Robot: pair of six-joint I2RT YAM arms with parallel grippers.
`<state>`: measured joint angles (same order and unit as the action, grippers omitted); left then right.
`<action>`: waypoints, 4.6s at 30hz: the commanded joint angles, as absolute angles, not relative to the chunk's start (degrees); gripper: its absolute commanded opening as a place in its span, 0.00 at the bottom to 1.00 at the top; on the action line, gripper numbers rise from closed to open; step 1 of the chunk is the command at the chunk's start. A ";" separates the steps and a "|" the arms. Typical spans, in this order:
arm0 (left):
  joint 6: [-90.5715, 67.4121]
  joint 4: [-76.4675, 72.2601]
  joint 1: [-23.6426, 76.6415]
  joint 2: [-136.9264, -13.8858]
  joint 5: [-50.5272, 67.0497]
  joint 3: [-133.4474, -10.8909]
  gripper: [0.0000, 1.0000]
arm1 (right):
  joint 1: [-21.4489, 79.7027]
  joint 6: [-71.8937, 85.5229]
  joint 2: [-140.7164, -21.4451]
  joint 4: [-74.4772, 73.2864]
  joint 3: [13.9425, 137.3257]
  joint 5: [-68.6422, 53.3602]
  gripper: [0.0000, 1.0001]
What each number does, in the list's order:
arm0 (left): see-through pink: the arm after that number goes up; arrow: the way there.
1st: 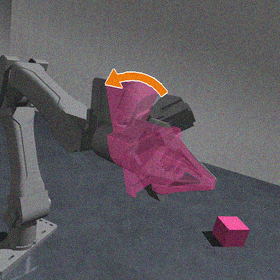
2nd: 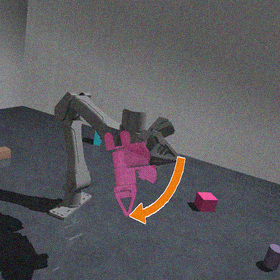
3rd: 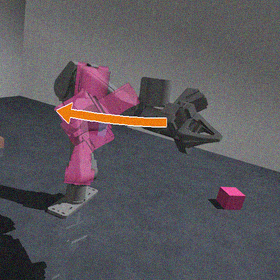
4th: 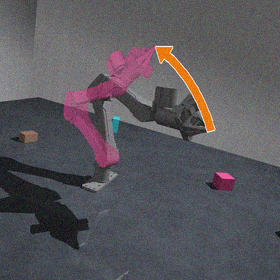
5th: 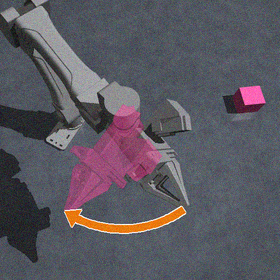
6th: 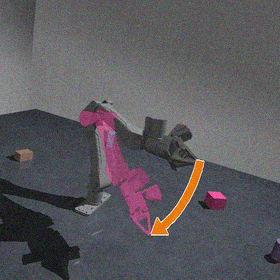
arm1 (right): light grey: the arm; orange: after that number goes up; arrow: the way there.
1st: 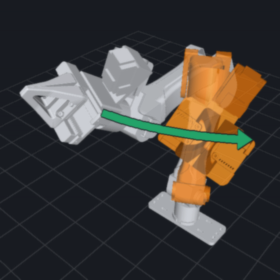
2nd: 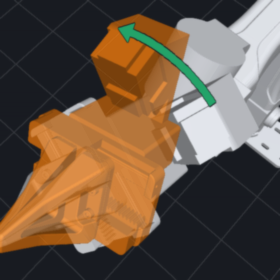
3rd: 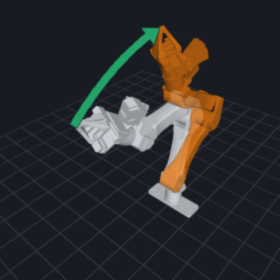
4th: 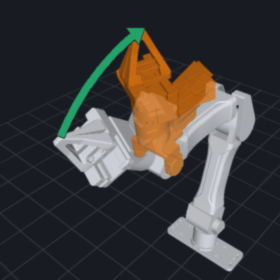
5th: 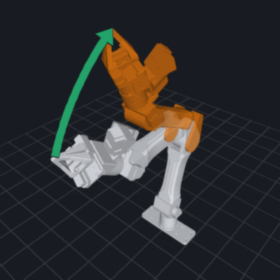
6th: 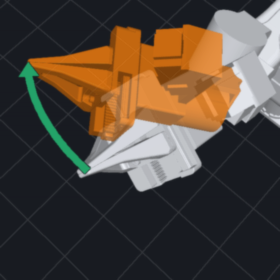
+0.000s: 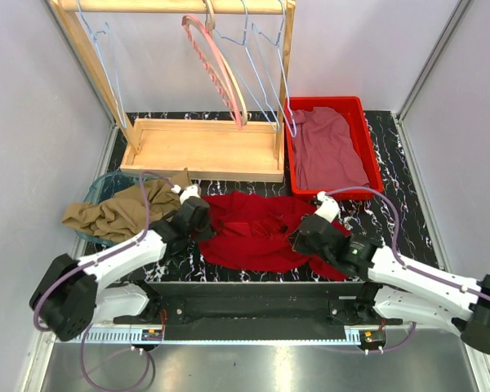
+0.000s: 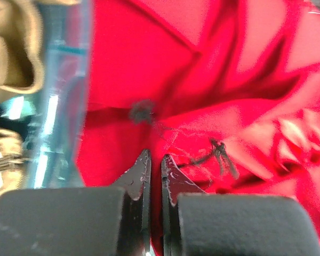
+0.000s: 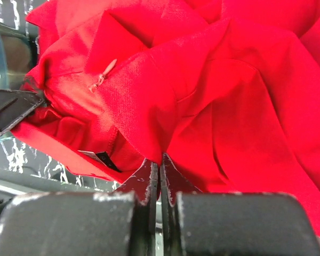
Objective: Place the skirt on the hanger
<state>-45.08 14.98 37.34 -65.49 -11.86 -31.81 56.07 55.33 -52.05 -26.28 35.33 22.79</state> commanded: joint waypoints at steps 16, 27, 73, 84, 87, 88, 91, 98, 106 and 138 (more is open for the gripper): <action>-48.26 24.97 22.50 -69.45 -26.11 -35.16 0.00 | 55.28 49.31 -67.23 -19.07 42.62 24.00 0.00; -40.69 22.24 22.50 -56.26 -15.82 -33.93 0.46 | 55.20 48.78 -67.50 -19.60 39.64 20.57 0.00; -26.19 39.99 24.96 -52.73 -13.71 -82.88 0.00 | 55.20 29.79 -54.14 -44.74 80.68 37.88 0.00; -30.41 31.49 25.14 -50.37 -6.07 -60.67 0.00 | 55.19 46.13 -49.92 -42.28 55.57 30.24 0.00; -33.39 27.53 25.66 -50.71 -4.84 -48.82 0.00 | 55.20 50.79 -51.24 -39.82 45.13 28.48 0.00; -33.92 26.55 26.01 -50.97 -4.31 -46.95 0.00 | 55.20 52.54 -52.20 -38.68 43.61 28.39 0.00; -35.07 23.65 26.98 -53.34 -4.30 -42.20 0.00 | 55.11 54.75 -54.74 -36.66 39.82 27.60 0.00; -34.28 23.20 28.74 -57.57 -5.10 -42.53 0.00 | 55.28 53.09 -58.45 -38.49 44.28 28.21 0.33; -33.31 24.87 29.88 -59.41 -5.80 -47.46 0.00 | 55.20 38.00 -56.25 -43.24 66.77 35.32 0.75; -31.47 25.93 35.51 -62.05 -8.09 -49.22 0.00 | 32.78 4.75 -107.38 -28.64 131.91 14.94 0.62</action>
